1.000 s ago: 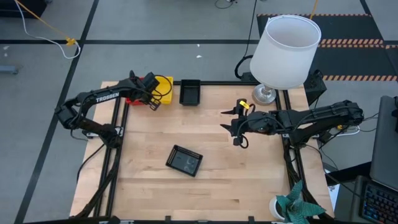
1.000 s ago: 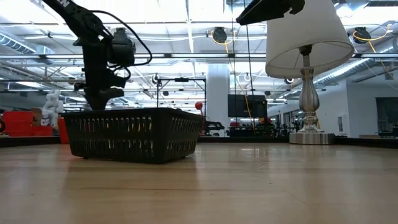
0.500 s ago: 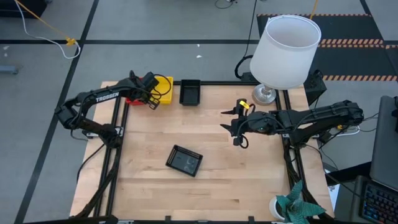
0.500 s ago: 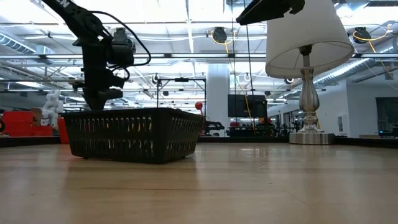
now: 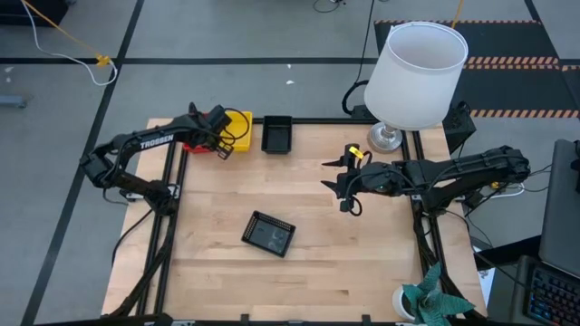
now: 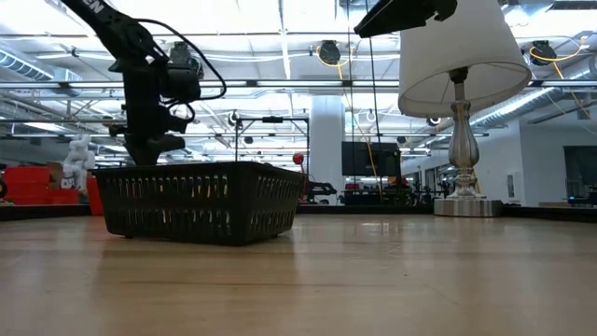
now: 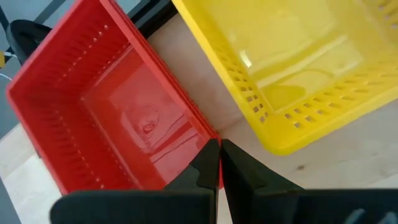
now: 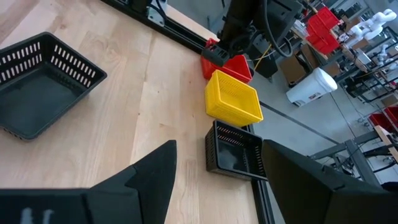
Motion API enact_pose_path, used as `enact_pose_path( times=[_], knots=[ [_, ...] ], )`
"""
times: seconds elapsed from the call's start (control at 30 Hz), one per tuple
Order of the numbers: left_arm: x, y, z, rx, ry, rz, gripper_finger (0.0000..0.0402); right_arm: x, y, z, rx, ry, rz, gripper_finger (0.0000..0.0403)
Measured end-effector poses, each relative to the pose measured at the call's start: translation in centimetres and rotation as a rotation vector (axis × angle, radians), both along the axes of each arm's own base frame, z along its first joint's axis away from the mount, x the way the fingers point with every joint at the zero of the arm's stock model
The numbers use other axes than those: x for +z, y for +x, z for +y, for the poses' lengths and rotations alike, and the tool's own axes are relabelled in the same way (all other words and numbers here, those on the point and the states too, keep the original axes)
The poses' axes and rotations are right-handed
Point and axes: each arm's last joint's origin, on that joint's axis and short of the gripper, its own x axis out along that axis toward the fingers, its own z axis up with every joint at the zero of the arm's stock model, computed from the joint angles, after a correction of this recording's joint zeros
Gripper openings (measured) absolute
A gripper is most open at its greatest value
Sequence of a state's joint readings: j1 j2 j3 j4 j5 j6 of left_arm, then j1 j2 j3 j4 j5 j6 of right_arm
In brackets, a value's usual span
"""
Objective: Stack baskets by color
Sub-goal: Adjust the stacked red bin, then stack the bottom black bin on top of the top black bin
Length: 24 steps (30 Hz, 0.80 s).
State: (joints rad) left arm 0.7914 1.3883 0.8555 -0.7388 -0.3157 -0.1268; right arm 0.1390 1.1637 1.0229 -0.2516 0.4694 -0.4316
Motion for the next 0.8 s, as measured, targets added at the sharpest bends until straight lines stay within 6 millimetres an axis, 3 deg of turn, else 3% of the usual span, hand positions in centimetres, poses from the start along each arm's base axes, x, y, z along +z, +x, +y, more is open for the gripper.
enact_pose_path(
  times=[0.33,0.6,0.8],
  knots=[
    [0.6,0.2,-0.3,-0.036,0.010,-0.004,0.0019,0.4,0.2,0.0,-0.008,0.028,-0.053,0.0228],
    [3.4,0.3,-1.9,-0.091,0.077,-0.071,0.0019,0.1,1.1,0.4,0.049,0.101,-0.089,0.0228],
    [6.3,0.0,-4.5,-0.223,0.147,-0.195,0.0019,-2.2,3.7,1.1,0.084,0.271,-0.076,0.0228]
  ],
)
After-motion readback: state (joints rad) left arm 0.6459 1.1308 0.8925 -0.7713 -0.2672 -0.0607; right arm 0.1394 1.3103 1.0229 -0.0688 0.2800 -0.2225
